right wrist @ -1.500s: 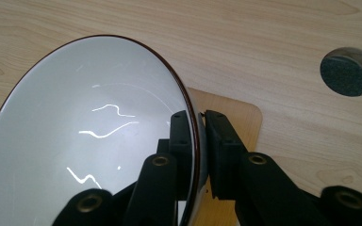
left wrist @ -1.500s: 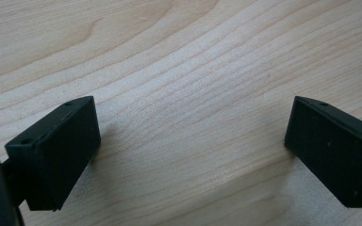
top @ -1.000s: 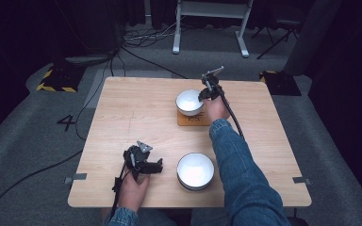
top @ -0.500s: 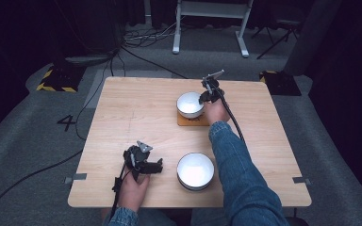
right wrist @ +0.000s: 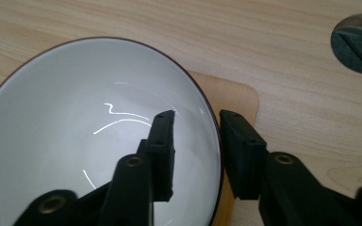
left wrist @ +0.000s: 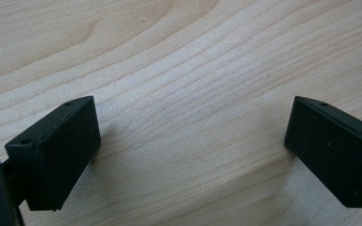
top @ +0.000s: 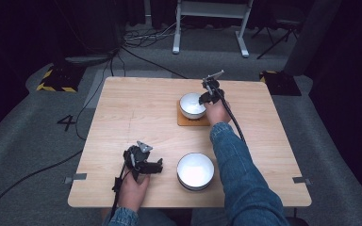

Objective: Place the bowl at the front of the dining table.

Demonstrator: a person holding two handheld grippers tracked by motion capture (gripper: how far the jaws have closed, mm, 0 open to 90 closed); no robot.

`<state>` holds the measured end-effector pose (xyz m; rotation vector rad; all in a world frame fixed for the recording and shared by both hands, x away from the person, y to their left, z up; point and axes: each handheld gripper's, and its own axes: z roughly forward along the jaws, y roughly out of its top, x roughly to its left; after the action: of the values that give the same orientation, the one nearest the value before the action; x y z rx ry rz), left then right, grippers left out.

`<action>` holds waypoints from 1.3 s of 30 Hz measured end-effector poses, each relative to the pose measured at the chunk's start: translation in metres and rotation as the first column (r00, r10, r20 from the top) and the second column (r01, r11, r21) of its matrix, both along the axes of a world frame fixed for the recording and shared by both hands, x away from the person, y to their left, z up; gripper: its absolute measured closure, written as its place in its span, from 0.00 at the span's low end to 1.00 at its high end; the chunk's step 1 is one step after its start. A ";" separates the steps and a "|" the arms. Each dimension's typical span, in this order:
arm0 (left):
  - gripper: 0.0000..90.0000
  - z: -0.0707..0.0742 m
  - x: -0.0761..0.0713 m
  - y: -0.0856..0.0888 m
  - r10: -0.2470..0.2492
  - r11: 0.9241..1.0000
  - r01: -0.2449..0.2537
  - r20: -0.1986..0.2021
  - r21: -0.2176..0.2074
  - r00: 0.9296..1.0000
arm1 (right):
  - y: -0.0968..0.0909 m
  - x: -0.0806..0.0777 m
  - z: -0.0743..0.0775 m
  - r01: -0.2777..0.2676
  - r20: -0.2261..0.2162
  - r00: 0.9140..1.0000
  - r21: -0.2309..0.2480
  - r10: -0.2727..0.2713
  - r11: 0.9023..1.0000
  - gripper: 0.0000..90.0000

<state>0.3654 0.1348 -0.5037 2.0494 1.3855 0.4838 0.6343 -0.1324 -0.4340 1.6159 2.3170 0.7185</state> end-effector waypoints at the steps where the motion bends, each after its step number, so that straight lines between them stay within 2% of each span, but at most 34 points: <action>1: 0.05 0.000 0.000 0.000 0.001 1.000 -0.001 0.001 -0.001 1.000 | -0.001 -0.001 0.002 0.001 0.016 1.000 0.003 -0.001 1.000 0.67; 11: 0.05 0.000 0.000 0.000 0.001 1.000 -0.001 0.001 0.001 1.000 | 0.000 -0.008 0.017 -0.042 0.051 0.998 0.017 0.041 0.999 0.62; 13: 0.05 0.000 0.000 0.000 0.000 1.000 0.000 0.001 0.002 1.000 | 0.000 -0.011 0.022 -0.059 0.070 0.996 0.006 0.059 0.998 0.61; 15: 0.05 0.000 0.000 0.000 0.001 1.000 -0.001 0.002 0.001 1.000 | -0.001 -0.015 0.031 -0.075 0.083 0.994 0.015 0.074 0.997 0.61; 20: 0.05 0.000 0.000 0.000 0.000 1.000 0.000 0.000 0.001 1.000 | -0.002 -0.022 0.042 -0.122 0.095 0.988 0.028 0.119 0.992 0.59; 21: 0.05 0.000 0.000 0.000 0.002 1.000 -0.002 0.003 0.003 1.000 | -0.001 -0.027 0.047 -0.142 0.108 0.984 0.022 0.139 0.990 0.59; 24: 0.05 0.000 0.000 0.000 0.001 1.000 -0.001 0.003 0.002 1.000 | -0.001 -0.031 0.052 -0.161 0.119 0.980 0.026 0.156 0.987 0.58; 27: 0.05 0.000 0.000 0.000 0.002 1.000 -0.002 0.004 0.004 1.000 | -0.002 -0.040 0.063 -0.209 0.135 0.970 0.030 0.203 0.978 0.57; 30: 0.05 0.000 0.000 0.000 0.002 1.000 -0.002 0.004 0.005 1.000 | -0.002 -0.046 0.068 -0.224 0.140 0.966 0.035 0.218 0.974 0.57; 31: 0.05 0.000 0.000 0.000 0.002 1.000 -0.002 0.004 0.005 1.000 | -0.003 -0.052 0.073 -0.251 0.147 0.959 0.044 0.243 0.967 0.57; 33: 0.05 0.000 0.000 0.000 0.002 1.000 -0.002 0.004 0.005 1.000 | -0.004 -0.057 0.077 -0.259 0.149 0.957 0.054 0.248 0.964 0.56; 37: 0.05 0.000 0.000 0.000 0.002 1.000 -0.002 0.004 0.005 1.000 | -0.007 -0.069 0.087 -0.291 0.179 0.944 0.048 0.278 0.956 0.56; 39: 0.05 0.000 0.000 0.000 0.002 1.000 -0.002 0.004 0.005 1.000 | -0.011 -0.075 0.091 -0.295 0.188 0.941 0.050 0.281 0.954 0.56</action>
<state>0.3654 0.1348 -0.5038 2.0502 1.3857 0.4926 0.5595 -0.1430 -0.3430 1.1924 2.4425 0.9836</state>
